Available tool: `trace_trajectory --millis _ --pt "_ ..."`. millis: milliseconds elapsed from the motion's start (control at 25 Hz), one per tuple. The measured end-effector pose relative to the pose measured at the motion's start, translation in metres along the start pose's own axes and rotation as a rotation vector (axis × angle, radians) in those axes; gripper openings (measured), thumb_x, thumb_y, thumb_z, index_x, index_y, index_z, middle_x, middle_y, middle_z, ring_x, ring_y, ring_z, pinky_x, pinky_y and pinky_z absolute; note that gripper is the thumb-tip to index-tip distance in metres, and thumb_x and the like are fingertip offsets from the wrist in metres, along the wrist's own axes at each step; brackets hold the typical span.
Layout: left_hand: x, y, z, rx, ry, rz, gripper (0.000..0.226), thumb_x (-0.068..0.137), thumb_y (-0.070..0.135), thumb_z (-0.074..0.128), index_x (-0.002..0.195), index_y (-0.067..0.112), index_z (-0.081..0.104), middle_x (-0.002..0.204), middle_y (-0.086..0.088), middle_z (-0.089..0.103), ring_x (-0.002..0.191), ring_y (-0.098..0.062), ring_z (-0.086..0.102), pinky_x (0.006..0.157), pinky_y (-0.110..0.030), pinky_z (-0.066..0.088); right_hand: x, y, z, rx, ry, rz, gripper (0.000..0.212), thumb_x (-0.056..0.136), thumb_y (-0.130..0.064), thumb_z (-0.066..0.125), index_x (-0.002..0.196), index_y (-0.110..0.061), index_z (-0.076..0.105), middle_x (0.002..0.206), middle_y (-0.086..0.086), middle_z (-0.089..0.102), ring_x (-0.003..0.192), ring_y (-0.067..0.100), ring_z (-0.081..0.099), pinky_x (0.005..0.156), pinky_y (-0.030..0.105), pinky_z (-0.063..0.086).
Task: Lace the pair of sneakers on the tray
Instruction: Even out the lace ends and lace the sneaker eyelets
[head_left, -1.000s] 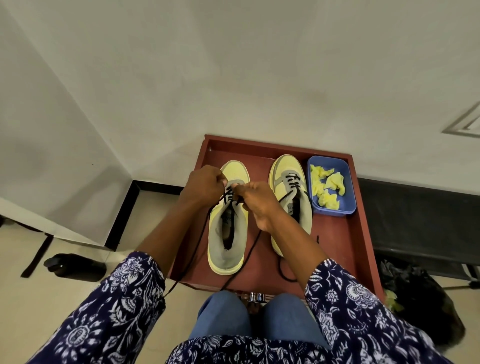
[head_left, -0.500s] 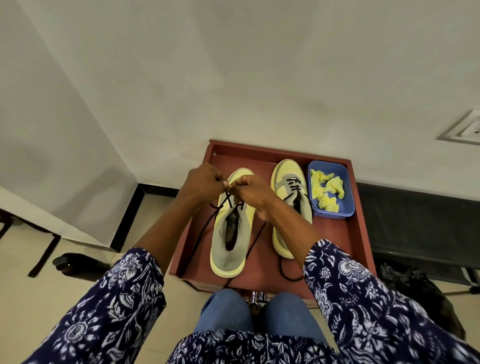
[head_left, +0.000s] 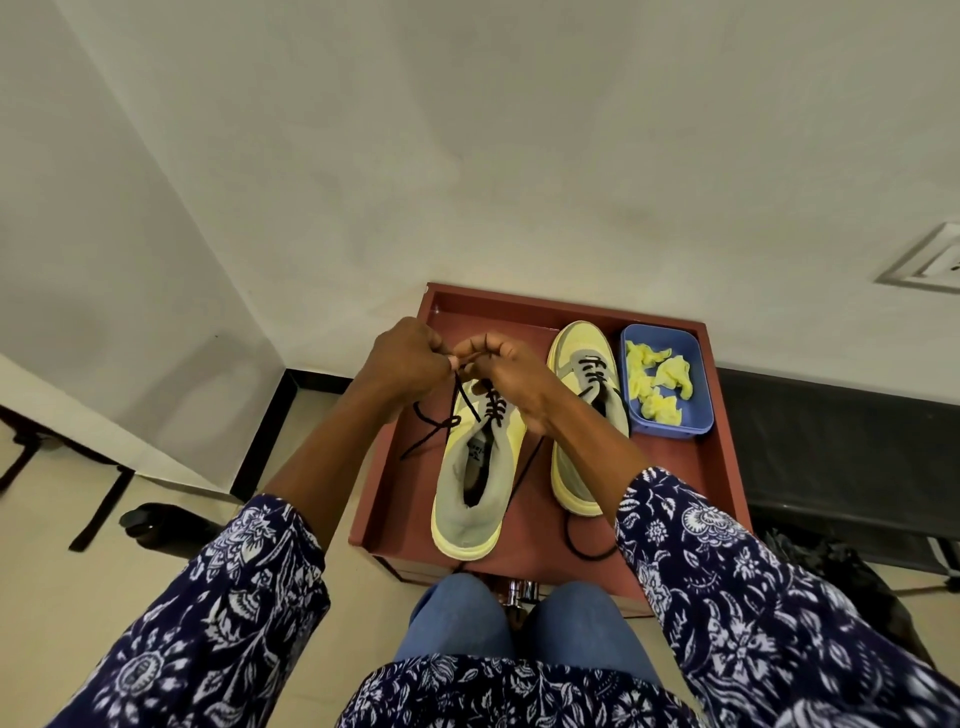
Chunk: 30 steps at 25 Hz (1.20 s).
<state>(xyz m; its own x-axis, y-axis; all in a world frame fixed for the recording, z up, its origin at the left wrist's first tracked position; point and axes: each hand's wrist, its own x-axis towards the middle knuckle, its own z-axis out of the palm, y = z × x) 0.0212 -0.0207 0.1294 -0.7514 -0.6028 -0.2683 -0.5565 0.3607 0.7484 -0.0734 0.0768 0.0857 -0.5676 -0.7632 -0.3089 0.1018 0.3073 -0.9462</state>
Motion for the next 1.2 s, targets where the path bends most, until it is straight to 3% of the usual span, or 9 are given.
trace_trajectory --millis 120,200,360,440,640,800,1000,1120,1200 --pt "-0.001 -0.001 0.0 -0.063 -0.011 -0.031 0.012 0.085 0.006 0.06 0.087 -0.005 0.067 0.061 -0.005 0.052 0.046 -0.012 0.036 0.048 -0.021 0.029 -0.001 -0.008 -0.003 0.072 0.038 -0.041 0.013 0.086 -0.002 0.055 0.087 -0.013 0.061 0.076 0.0 0.058 0.067 0.008 0.052 0.067 0.02 0.045" --pt "-0.002 0.0 0.0 -0.08 -0.004 -0.04 0.013 0.085 0.005 0.06 0.086 -0.006 0.066 0.064 -0.008 0.055 0.046 -0.011 0.035 0.047 -0.02 0.028 0.001 -0.01 -0.007 -0.076 0.034 -0.037 0.006 0.086 -0.007 0.06 0.09 -0.009 0.064 0.08 0.004 0.061 0.071 0.011 0.054 0.068 0.024 0.046" --pt "-0.003 0.001 0.0 -0.102 0.023 -0.066 0.013 0.085 0.005 0.06 0.086 -0.006 0.067 0.083 -0.016 0.066 0.048 -0.01 0.04 0.048 -0.019 0.029 0.007 -0.015 -0.012 -0.941 0.011 -0.073 0.019 0.083 -0.015 0.057 0.082 0.001 0.066 0.09 0.018 0.069 0.089 0.029 0.063 0.066 0.037 0.046" --pt "-0.003 0.001 0.0 -0.103 0.017 -0.074 0.012 0.085 0.005 0.06 0.084 -0.004 0.067 0.087 -0.016 0.068 0.052 -0.01 0.043 0.049 -0.02 0.03 0.005 -0.017 -0.009 -1.124 0.043 -0.068 0.02 0.083 -0.014 0.051 0.078 -0.001 0.065 0.083 0.014 0.066 0.09 0.032 0.058 0.068 0.035 0.035" --pt "-0.007 0.005 0.001 -0.098 -0.005 -0.048 0.011 0.085 0.006 0.061 0.084 -0.003 0.068 0.087 -0.015 0.067 0.058 -0.012 0.049 0.051 -0.02 0.034 0.002 -0.017 -0.003 -1.028 0.08 -0.071 0.028 0.095 -0.025 0.043 0.089 -0.004 0.061 0.1 0.013 0.065 0.102 0.03 0.054 0.078 0.038 0.029" --pt "-0.01 0.009 0.002 -0.095 -0.013 -0.043 0.01 0.084 0.003 0.061 0.086 -0.004 0.068 0.071 -0.004 0.06 0.064 -0.009 0.051 0.056 -0.021 0.039 0.0 -0.027 -0.007 -0.856 0.083 -0.099 0.024 0.095 -0.027 0.042 0.078 -0.012 0.052 0.09 0.006 0.06 0.1 0.029 0.055 0.091 0.044 0.04" --pt "-0.015 0.015 0.005 -0.113 -0.043 -0.043 0.01 0.084 0.004 0.062 0.076 0.003 0.067 0.062 -0.003 0.055 0.058 -0.011 0.049 0.053 -0.021 0.036 -0.004 -0.029 -0.008 -0.39 0.007 -0.061 0.032 0.09 -0.031 0.049 0.064 -0.012 0.051 0.071 0.011 0.055 0.067 0.022 0.048 0.07 0.036 0.038" --pt "-0.015 0.015 0.005 -0.128 -0.054 -0.045 0.008 0.084 0.005 0.061 0.081 0.001 0.067 0.067 -0.003 0.058 0.067 -0.012 0.054 0.059 -0.022 0.04 -0.005 -0.026 -0.011 -0.469 0.027 -0.044 0.046 0.087 -0.046 0.052 0.055 -0.016 0.042 0.057 0.007 0.044 0.061 0.021 0.041 0.065 0.035 0.035" --pt "-0.015 0.015 0.005 -0.129 -0.054 -0.047 0.009 0.085 0.005 0.061 0.086 0.0 0.068 0.077 -0.007 0.062 0.076 -0.013 0.056 0.066 -0.024 0.042 -0.004 -0.028 -0.015 -0.594 0.001 0.016 0.051 0.088 -0.048 0.051 0.057 -0.008 0.048 0.06 0.019 0.05 0.063 0.022 0.041 0.065 0.034 0.035"
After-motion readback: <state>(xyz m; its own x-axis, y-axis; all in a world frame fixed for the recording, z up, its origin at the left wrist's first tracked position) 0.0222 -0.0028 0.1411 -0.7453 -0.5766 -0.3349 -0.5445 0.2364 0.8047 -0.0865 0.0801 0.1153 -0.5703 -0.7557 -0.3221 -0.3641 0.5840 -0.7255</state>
